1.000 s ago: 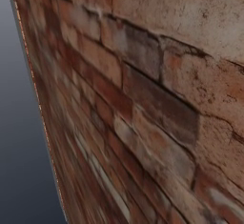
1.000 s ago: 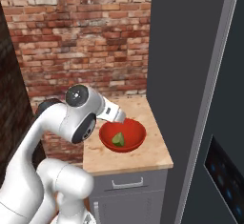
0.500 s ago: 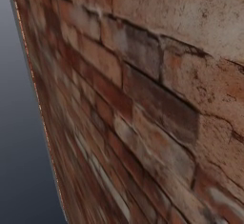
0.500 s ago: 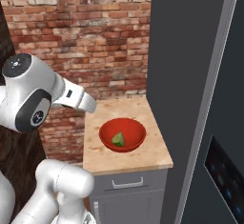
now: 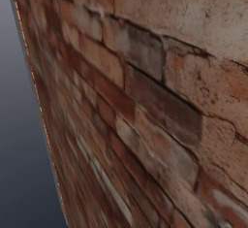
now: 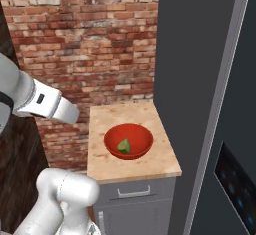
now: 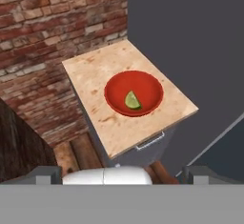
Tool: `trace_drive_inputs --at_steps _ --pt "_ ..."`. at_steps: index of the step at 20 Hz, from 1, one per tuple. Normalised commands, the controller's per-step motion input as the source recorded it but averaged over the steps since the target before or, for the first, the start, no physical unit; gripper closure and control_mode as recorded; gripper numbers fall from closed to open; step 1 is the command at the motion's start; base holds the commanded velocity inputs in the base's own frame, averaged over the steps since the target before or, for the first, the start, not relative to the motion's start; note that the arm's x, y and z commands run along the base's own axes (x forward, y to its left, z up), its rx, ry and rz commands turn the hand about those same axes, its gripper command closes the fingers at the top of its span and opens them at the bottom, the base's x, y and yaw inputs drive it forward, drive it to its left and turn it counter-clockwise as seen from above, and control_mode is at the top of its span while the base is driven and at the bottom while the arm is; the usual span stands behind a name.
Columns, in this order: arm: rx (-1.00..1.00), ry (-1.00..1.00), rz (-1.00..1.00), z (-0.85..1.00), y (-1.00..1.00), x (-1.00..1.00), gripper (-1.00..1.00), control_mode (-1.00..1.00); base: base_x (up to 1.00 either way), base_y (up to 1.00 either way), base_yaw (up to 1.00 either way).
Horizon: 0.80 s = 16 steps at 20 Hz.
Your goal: Take the cucumber, mushroom, and lemon wedge from the freezer and place them in the bowl on the counter.
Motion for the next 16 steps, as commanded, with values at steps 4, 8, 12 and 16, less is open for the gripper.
trace_drive_inputs --at_steps 4,8,12,16 --pt "0.0 0.0 0.0 0.17 0.0 -0.43 -1.0 -1.0 0.0 0.0 0.0" --pt "0.0 0.0 0.0 0.08 0.0 -0.23 -1.0 -1.0 0.0 0.0 0.0" --pt "0.0 0.0 0.0 0.0 0.0 -0.07 -1.0 -1.0 0.0 0.0 0.0" --pt "0.0 0.0 0.0 0.0 0.0 -0.14 -1.0 -1.0 0.0 0.0 0.0"
